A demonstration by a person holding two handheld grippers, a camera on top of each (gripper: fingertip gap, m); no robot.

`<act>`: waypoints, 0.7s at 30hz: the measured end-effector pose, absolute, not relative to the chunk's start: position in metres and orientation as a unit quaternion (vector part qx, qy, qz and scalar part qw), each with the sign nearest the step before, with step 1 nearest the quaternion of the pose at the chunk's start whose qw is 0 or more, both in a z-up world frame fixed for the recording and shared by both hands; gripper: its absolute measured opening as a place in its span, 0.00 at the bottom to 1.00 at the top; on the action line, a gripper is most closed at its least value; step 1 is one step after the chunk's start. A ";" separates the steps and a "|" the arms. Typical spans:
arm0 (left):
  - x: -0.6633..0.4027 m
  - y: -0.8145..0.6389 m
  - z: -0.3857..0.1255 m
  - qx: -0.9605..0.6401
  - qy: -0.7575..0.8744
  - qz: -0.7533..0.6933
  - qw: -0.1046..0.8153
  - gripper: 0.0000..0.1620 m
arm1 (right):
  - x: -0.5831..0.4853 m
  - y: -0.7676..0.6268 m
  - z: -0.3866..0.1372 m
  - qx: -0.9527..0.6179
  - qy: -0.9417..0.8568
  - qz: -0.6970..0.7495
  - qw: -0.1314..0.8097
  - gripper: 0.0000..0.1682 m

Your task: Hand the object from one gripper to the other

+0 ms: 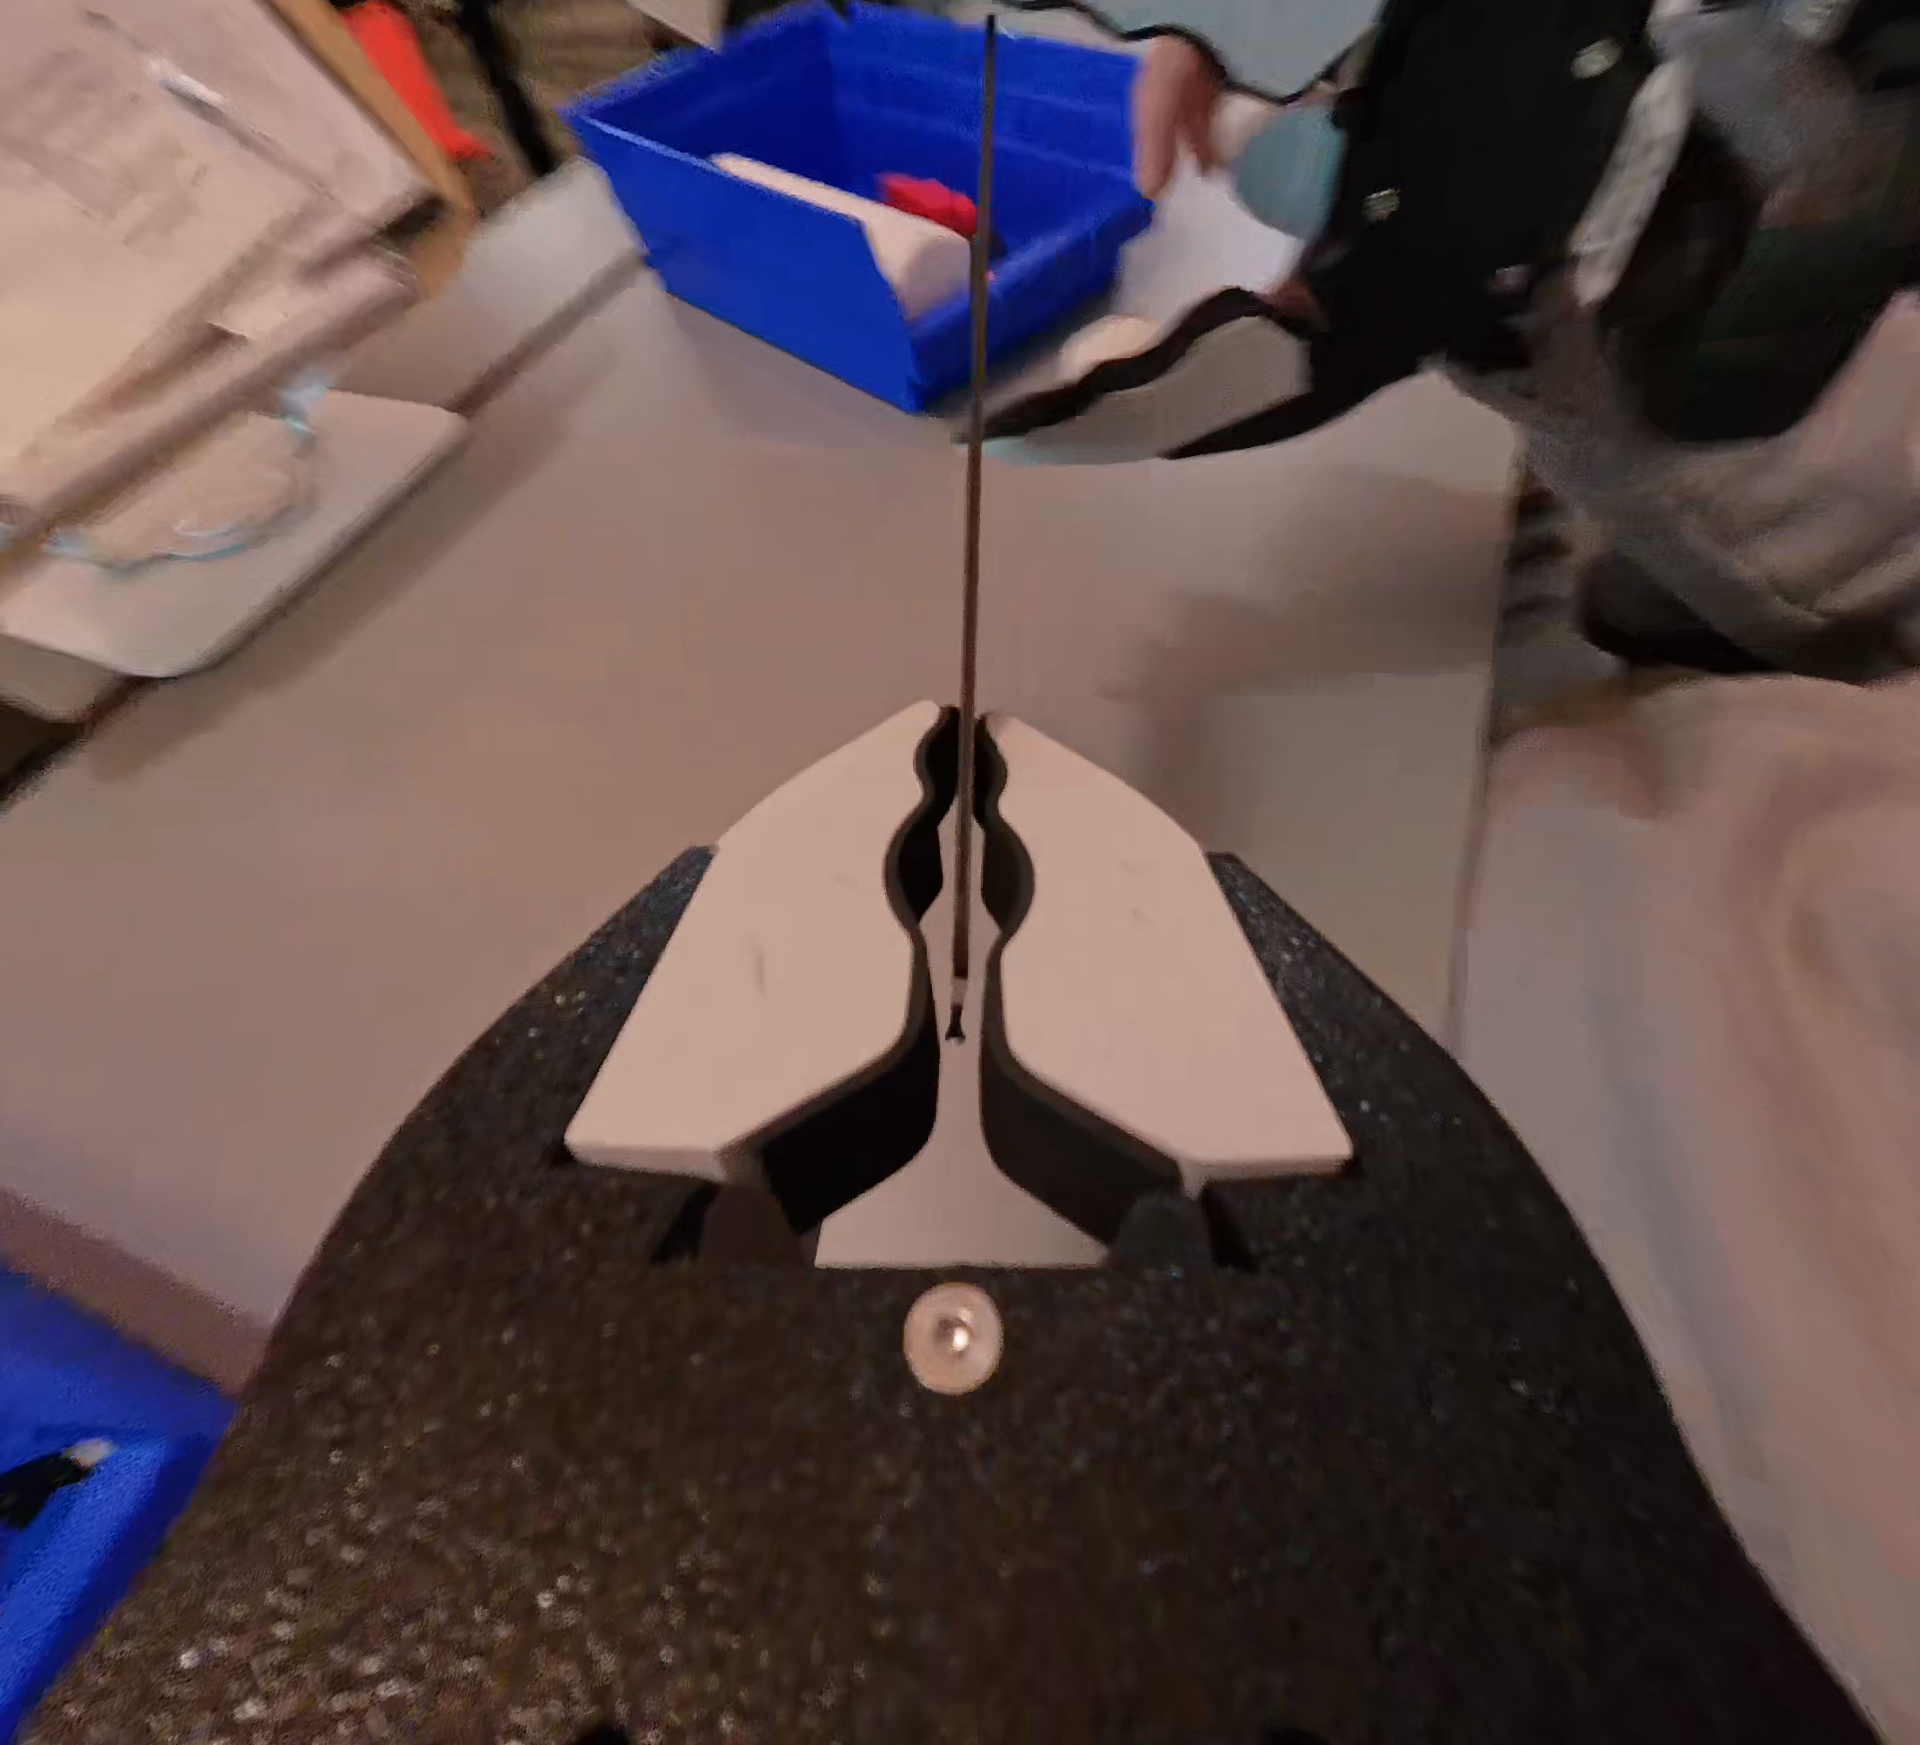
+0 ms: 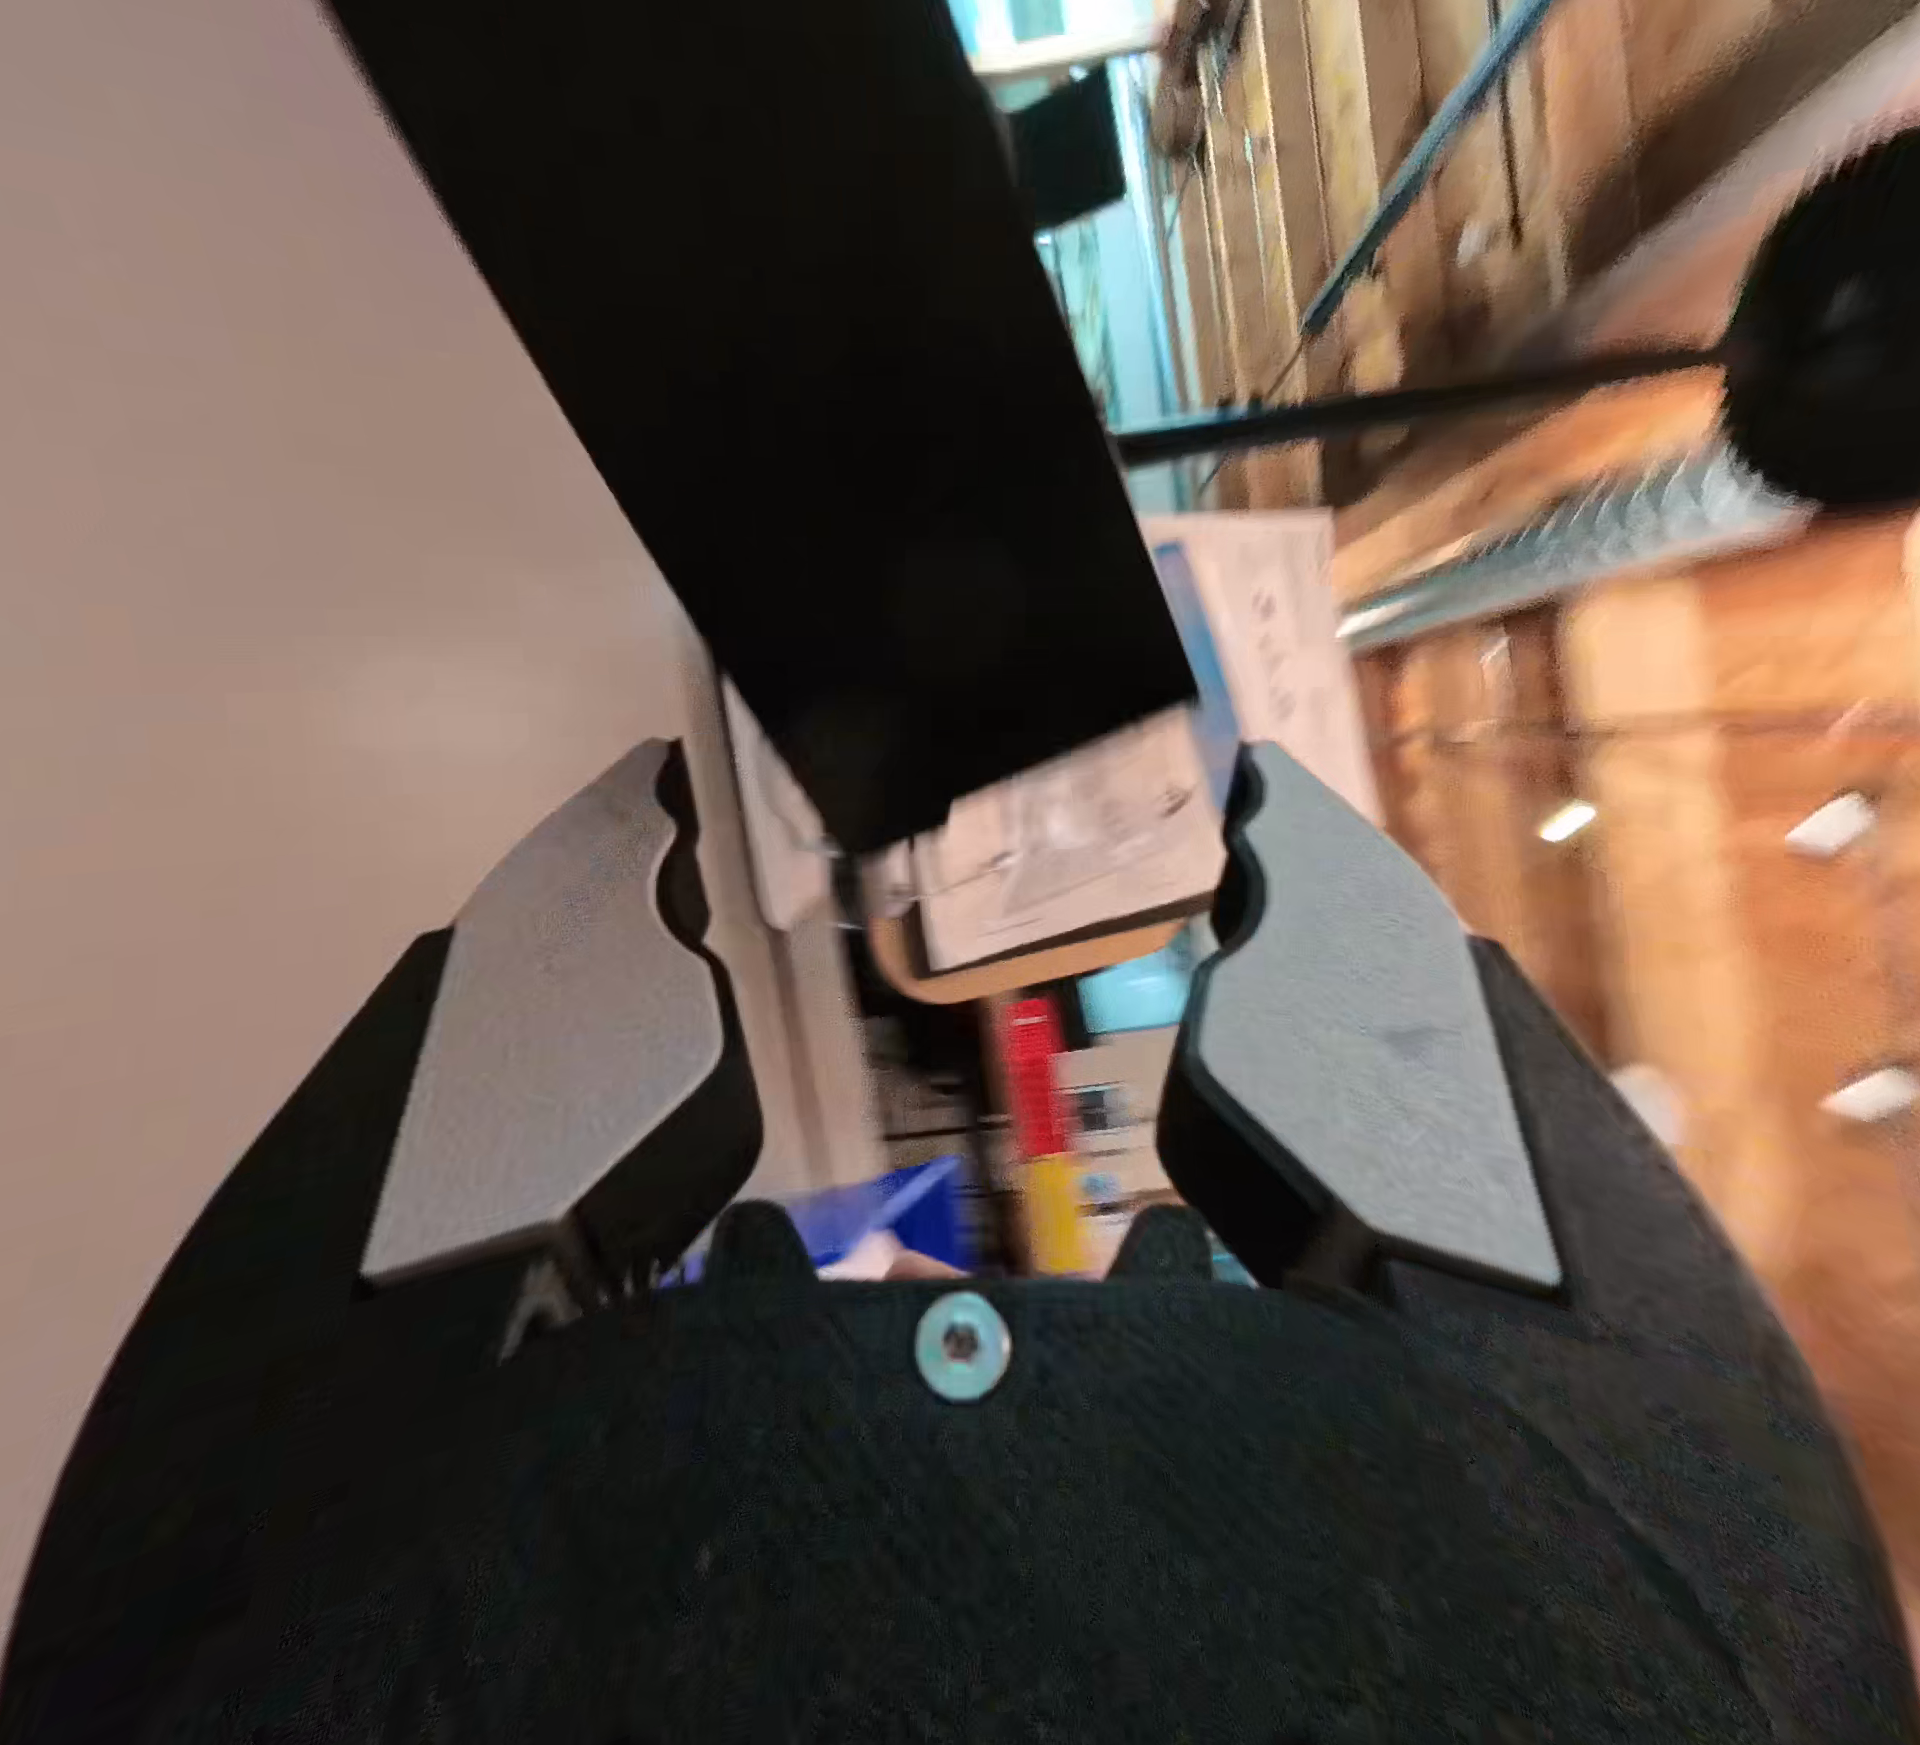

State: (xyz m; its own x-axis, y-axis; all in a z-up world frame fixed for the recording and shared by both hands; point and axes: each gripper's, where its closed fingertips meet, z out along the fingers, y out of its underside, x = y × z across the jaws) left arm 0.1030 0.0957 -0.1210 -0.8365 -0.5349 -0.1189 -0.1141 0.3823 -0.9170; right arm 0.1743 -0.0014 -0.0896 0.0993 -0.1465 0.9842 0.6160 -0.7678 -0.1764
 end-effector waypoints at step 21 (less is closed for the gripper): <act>0.120 0.058 -0.095 0.004 0.648 -0.464 0.605 0.02 | 0.141 0.024 -0.057 -0.578 0.169 0.073 0.795 0.50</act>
State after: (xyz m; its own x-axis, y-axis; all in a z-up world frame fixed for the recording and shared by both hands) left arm 0.1196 0.0584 -0.0950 -0.2691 -0.5559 -0.7865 0.5654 0.5700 -0.5962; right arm 0.1406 0.0241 -0.0572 0.9320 -0.0795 -0.3536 -0.3120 0.3202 -0.8945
